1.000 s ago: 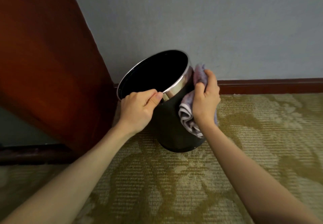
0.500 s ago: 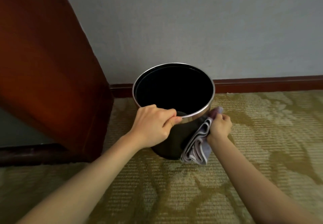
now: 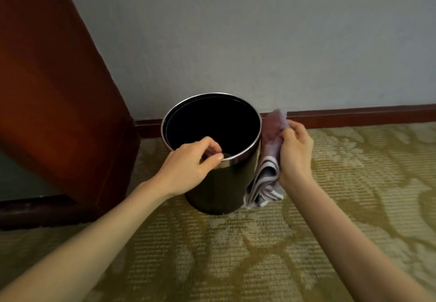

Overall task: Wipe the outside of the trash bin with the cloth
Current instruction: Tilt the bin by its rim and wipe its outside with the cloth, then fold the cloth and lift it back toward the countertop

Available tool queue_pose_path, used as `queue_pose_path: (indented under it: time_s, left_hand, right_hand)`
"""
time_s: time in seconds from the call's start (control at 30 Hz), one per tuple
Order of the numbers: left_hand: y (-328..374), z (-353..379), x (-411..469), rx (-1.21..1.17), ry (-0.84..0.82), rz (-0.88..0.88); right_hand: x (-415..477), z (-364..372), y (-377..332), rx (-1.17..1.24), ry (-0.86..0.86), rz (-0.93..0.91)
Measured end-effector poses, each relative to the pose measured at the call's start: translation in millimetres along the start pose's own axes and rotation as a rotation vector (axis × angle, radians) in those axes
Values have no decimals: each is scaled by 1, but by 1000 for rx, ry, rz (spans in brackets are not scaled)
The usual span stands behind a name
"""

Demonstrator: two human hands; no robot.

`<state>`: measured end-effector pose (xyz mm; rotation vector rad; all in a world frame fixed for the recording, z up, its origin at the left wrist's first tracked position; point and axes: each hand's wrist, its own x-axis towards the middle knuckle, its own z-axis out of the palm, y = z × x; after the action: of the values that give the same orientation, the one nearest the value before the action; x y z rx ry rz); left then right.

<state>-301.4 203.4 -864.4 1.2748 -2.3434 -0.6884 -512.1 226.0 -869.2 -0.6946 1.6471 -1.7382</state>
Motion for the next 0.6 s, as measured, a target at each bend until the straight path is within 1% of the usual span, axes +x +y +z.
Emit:
queue_pose_path:
  time_s: [0.1, 0.13, 0.2, 0.23, 0.27, 0.3, 0.4, 0.47, 0.53, 0.6]
  left_hand:
    - [29, -3, 4, -518, 96, -117]
    - [40, -3, 5, -697, 87, -171]
    - [57, -8, 7, -1093, -17, -285]
    - [62, -12, 6, -1256, -71, -314]
    - [65, -15, 4, -1381, -96, -312]
    - [66, -19, 2, -1488, -84, -295]
    - [62, -27, -6, -1710, 9, -244]
    - [54, -29, -11, -1780, 30, -224]
    - [47, -31, -15, -1800, 47, -212]
    - [40, -34, -18, -1813, 80, -195]
  right_hand:
    - [-18, 3, -33, -45, -120, -276]
    - [-25, 5, -43, -63, -185, -376]
    - [-40, 13, -60, -91, -331, -525]
    - [-46, 16, -65, -118, -397, -582]
    - [-52, 19, -69, -165, -453, -636]
    - [-56, 22, -71, -228, -500, -687]
    - [-63, 28, -72, -356, -655, -765]
    - [-64, 30, -72, -382, -770, -776]
    - [-62, 33, -74, -358, -842, -757]
    - [-59, 37, -76, -279, -861, -715]
